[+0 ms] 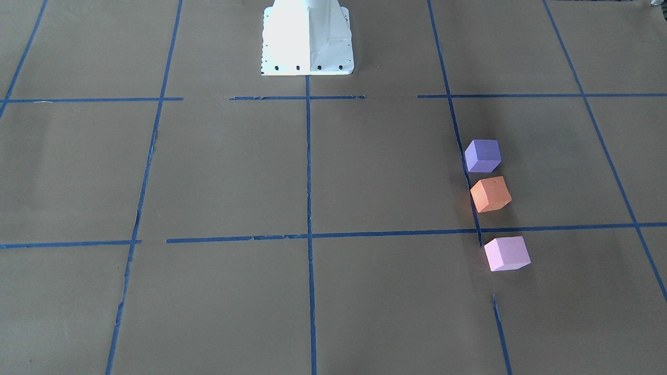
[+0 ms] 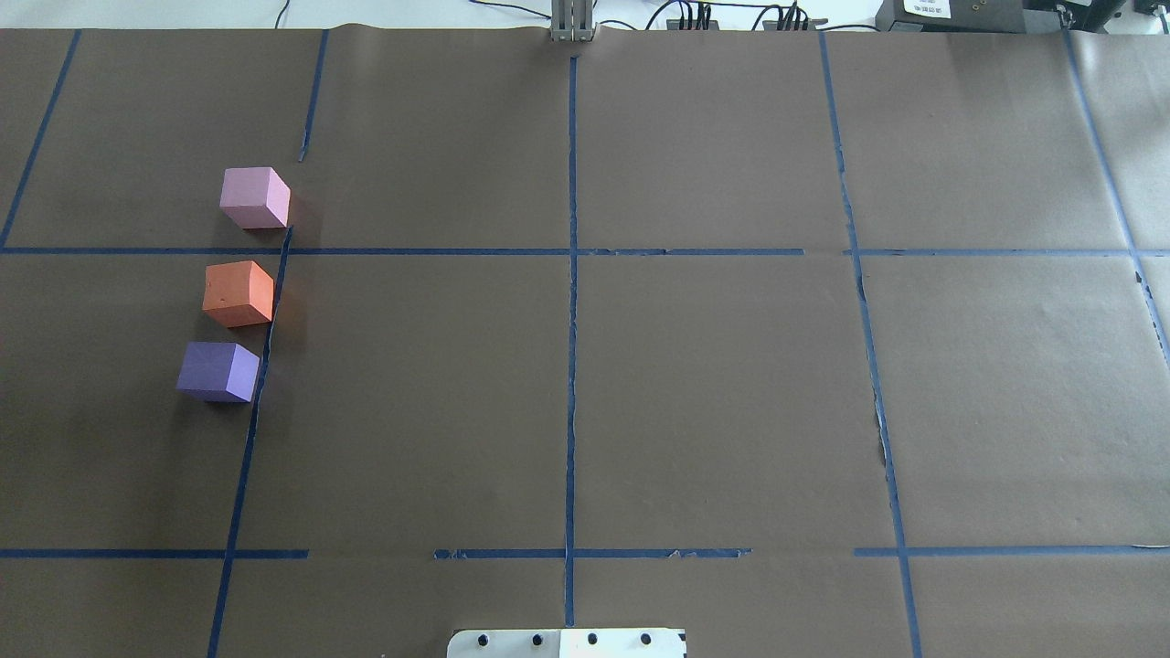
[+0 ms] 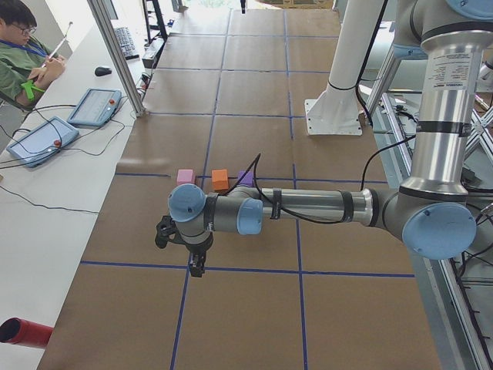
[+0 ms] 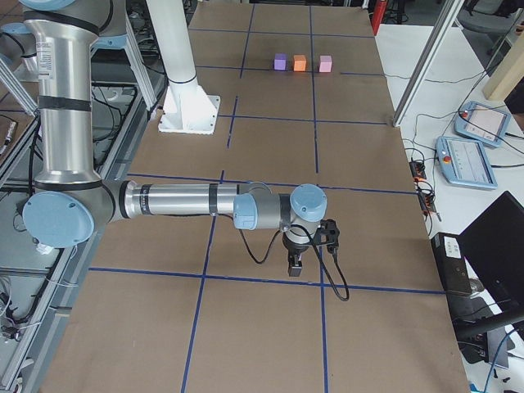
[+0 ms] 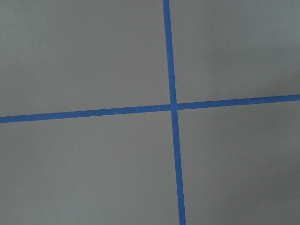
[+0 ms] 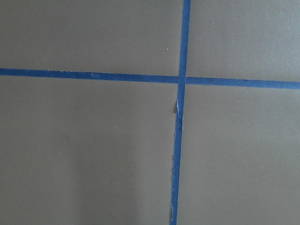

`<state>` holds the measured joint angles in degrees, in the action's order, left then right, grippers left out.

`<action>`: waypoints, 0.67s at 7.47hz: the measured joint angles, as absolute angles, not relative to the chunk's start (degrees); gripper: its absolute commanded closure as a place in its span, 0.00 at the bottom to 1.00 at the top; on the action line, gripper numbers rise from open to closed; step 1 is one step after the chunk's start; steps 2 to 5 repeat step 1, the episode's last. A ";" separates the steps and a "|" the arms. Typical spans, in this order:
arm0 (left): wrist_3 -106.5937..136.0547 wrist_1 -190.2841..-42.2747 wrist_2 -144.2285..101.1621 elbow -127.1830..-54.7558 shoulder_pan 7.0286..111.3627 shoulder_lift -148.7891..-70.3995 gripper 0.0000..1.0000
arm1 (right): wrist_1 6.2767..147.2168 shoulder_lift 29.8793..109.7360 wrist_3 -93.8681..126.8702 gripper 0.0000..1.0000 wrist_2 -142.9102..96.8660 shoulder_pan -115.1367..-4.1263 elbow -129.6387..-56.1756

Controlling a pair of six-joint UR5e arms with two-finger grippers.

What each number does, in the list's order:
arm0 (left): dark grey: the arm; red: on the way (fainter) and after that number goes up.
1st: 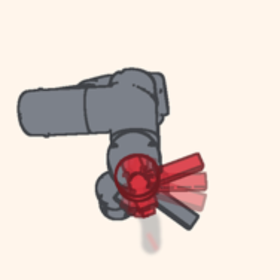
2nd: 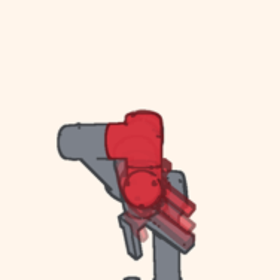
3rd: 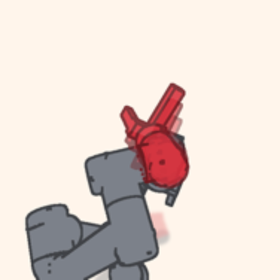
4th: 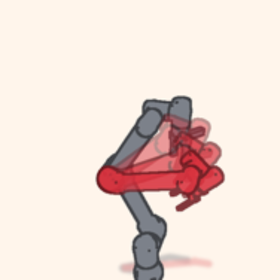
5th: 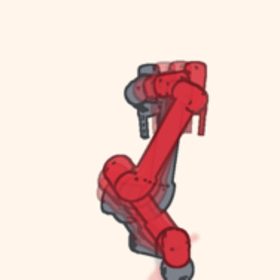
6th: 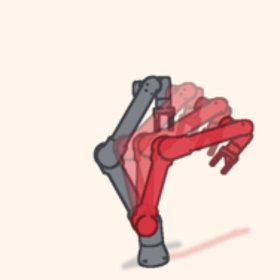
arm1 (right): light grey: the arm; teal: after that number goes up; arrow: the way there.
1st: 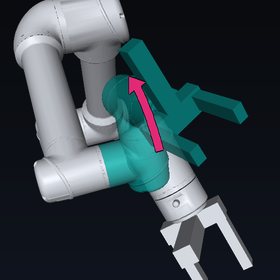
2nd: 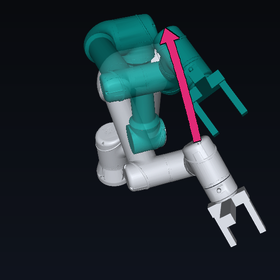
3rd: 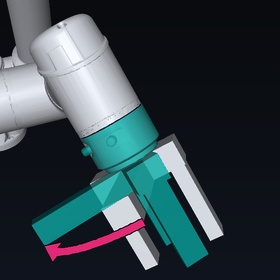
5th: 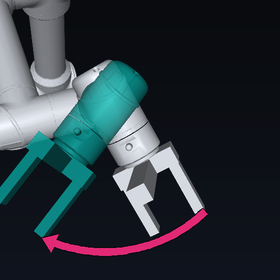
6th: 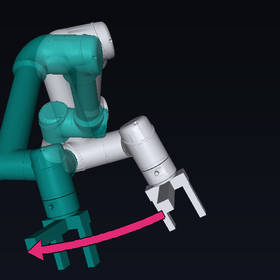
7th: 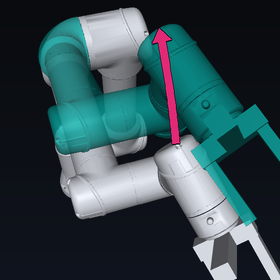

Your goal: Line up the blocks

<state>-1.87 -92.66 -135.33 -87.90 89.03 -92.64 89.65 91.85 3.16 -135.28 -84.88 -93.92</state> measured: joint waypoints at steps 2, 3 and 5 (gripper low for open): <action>-1.91 -92.69 -135.27 -87.86 89.03 -92.64 0.00 | 89.65 91.85 3.17 0.00 -135.27 -84.89 -93.93; -1.91 -92.69 -135.27 -87.86 89.03 -92.64 0.00 | 89.65 91.85 3.17 0.00 -135.27 -84.89 -93.93; -1.91 -92.69 -135.27 -87.86 89.03 -92.64 0.00 | 89.65 91.85 3.17 0.00 -135.27 -84.89 -93.93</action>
